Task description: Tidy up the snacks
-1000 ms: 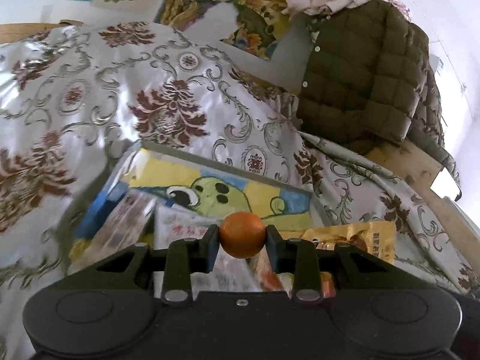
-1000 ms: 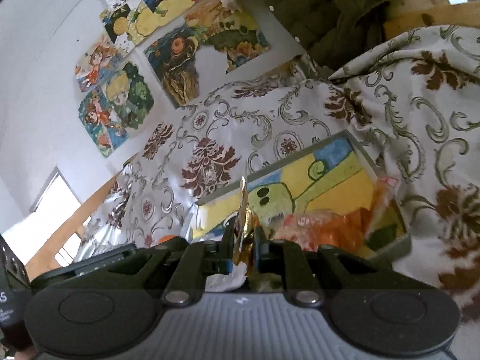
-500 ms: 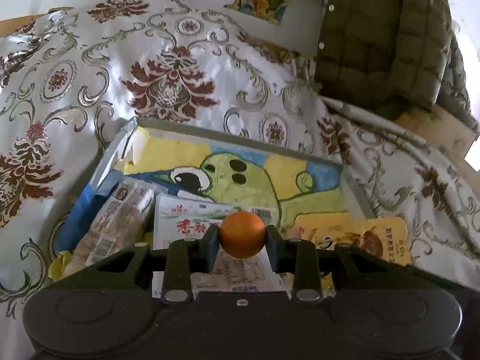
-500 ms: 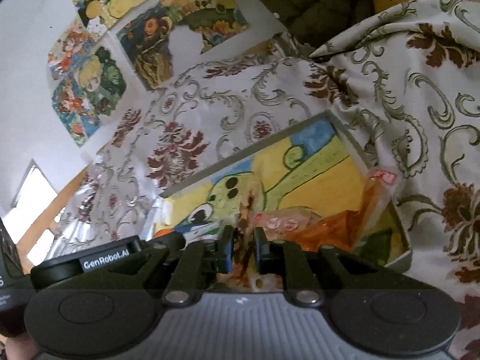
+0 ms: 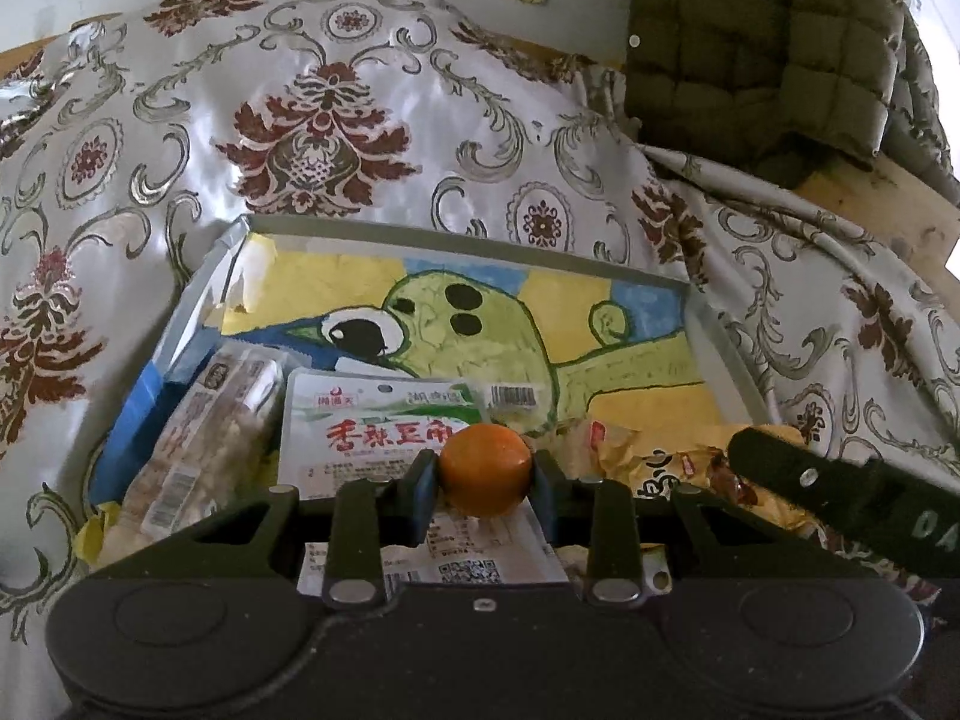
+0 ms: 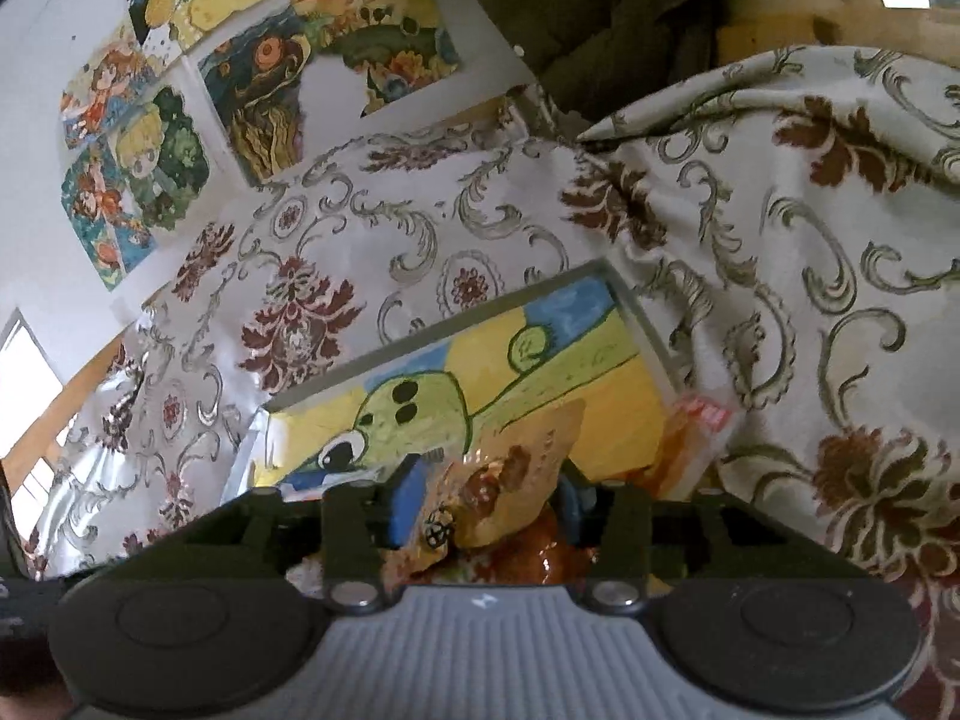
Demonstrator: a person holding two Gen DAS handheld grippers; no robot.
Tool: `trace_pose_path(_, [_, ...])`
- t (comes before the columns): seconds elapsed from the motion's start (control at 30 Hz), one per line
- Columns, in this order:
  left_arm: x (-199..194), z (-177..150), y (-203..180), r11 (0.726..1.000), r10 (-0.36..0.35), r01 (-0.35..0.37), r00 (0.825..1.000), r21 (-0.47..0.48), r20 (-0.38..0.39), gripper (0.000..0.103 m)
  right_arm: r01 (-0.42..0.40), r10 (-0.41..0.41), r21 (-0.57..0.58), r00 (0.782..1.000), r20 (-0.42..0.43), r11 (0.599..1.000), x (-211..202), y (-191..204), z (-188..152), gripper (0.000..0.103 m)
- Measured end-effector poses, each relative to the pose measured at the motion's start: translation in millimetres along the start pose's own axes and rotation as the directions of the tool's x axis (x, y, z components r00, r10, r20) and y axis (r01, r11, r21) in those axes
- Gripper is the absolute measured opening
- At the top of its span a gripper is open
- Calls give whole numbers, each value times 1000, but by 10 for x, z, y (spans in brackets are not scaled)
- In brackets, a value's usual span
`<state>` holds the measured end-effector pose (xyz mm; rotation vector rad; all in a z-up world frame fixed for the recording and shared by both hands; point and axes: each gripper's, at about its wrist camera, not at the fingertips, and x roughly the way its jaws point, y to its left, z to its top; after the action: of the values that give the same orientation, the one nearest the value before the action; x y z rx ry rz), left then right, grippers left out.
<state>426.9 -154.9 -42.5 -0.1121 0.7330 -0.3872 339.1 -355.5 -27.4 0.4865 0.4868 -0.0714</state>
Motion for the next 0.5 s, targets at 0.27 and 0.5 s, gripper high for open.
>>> trace_pose_path(0.27, [-66,14,-41,1000,0,0,1000,-3,4,50,10,-11,34,1000,23,999,-92,-115,78,65])
trace_pose_path(0.5, [-280,64,-27,999,8,-6,999,-51,33,69,34,-34,1,998,58,999,-230,-110,126,76])
